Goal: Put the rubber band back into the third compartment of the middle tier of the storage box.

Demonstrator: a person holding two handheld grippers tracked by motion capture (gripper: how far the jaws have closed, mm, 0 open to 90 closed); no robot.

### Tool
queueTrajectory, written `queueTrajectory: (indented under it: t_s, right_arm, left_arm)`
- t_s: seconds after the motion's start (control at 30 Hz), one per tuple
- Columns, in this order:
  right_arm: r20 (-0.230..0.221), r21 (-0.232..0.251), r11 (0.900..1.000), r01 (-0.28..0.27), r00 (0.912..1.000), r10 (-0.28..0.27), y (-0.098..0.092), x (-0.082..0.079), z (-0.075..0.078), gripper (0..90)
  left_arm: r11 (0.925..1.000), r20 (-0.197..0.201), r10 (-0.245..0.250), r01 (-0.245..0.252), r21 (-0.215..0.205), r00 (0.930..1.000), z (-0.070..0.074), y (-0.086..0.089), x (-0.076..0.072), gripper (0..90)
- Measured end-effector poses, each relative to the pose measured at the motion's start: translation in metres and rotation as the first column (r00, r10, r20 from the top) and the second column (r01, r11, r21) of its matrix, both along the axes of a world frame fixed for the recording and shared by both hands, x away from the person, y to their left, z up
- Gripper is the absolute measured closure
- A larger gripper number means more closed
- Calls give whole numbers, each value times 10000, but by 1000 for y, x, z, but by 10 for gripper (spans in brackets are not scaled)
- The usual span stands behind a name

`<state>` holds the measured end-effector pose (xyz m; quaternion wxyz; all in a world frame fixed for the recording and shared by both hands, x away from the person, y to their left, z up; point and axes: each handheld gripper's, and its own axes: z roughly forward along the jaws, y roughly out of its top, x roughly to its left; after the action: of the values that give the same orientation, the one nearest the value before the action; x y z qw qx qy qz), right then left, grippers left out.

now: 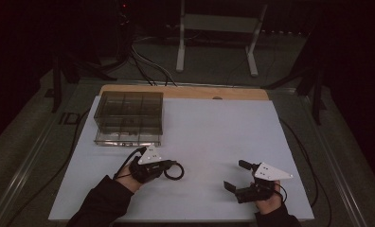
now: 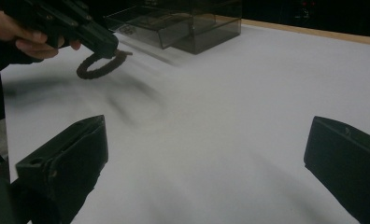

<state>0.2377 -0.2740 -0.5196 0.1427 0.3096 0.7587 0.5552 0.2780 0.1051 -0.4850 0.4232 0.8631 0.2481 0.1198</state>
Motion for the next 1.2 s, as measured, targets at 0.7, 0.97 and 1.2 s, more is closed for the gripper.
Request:
queueTrajectory:
  t_s: [0.7,0.97,1.2]
  right_arm:
    - [87,4,10000,57,9999,-57,-1,0,1,0]
    - [50,-15,10000,40,10000,-40,0,0,1,0]
    - [17,90,9999,121,9999,-121,-1,0,0,0]
  left_arm:
    - [9985,416,451,-438,-318,9981,16,12,10,878]
    - [9973,649,627,-600,-433,9959,23,16,15,878]
    - [9929,837,979,-916,-757,9917,35,26,21,878]
